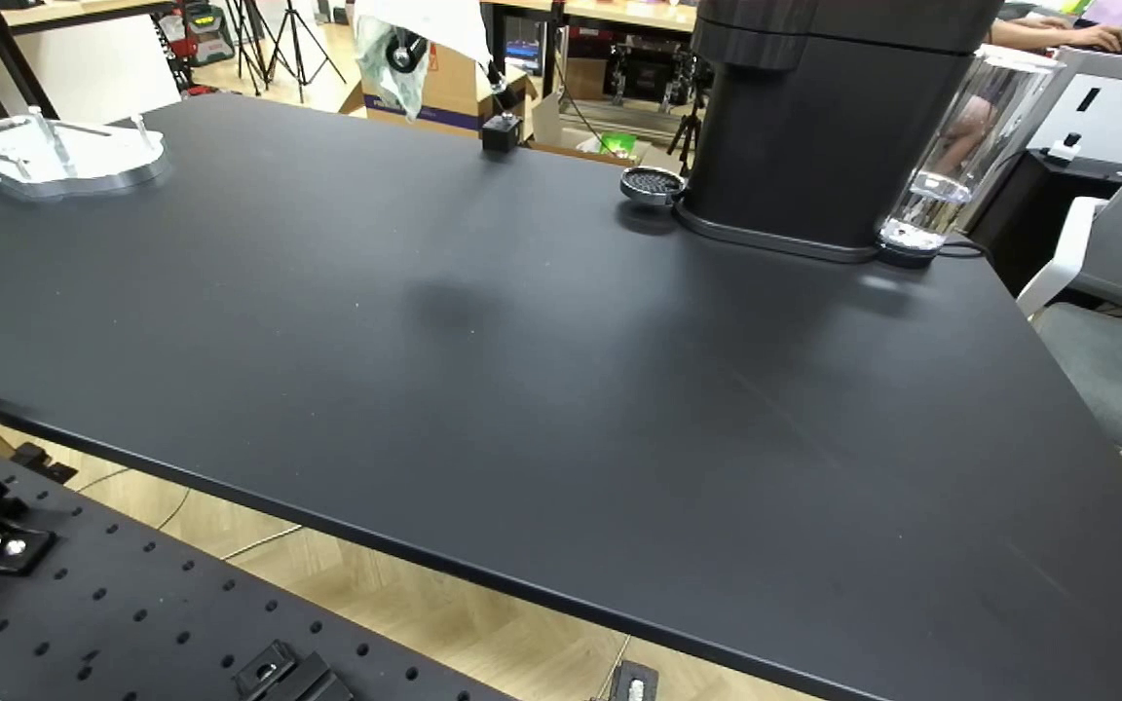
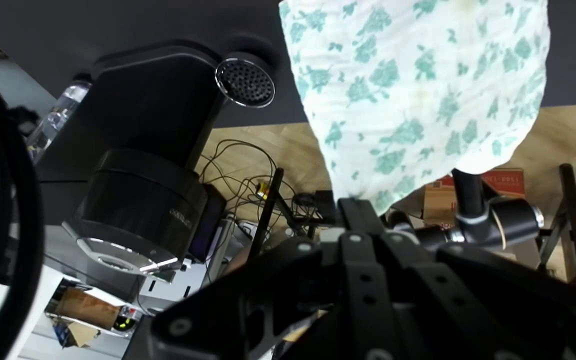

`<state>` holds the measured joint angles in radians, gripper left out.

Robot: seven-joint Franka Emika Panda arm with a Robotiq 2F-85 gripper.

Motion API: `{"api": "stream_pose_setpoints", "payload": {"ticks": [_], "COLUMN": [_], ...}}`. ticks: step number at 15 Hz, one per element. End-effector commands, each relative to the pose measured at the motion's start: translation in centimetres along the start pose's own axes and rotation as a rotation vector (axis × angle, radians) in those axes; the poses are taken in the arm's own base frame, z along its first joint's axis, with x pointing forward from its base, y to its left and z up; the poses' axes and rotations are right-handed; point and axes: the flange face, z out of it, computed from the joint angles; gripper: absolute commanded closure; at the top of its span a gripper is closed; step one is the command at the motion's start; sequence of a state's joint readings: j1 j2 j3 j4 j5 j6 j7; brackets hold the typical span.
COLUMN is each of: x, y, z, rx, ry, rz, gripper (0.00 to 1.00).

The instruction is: Hang the cloth on the stand

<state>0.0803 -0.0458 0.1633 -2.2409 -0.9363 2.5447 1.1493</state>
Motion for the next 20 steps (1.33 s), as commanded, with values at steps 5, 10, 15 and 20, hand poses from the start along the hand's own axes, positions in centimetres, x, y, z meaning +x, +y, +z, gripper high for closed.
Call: {"api": "stream_pose_setpoints", "payload": {"ticks": [5,10,15,20], "x": [-2.6,-3.4,-4.4,-5.6], "y": [1.2,3.2,4.2,4.3], "z": [1.9,4.2,6.6,8.4], "rx": [0.003,-0.011,-0.010,0.003], "ry": [-0.067,-0.100,-0.141,-0.184], "rz": [0.011,0.036,0.050,0.051], "gripper": [1.00,1.00,1.00,0.61]}}
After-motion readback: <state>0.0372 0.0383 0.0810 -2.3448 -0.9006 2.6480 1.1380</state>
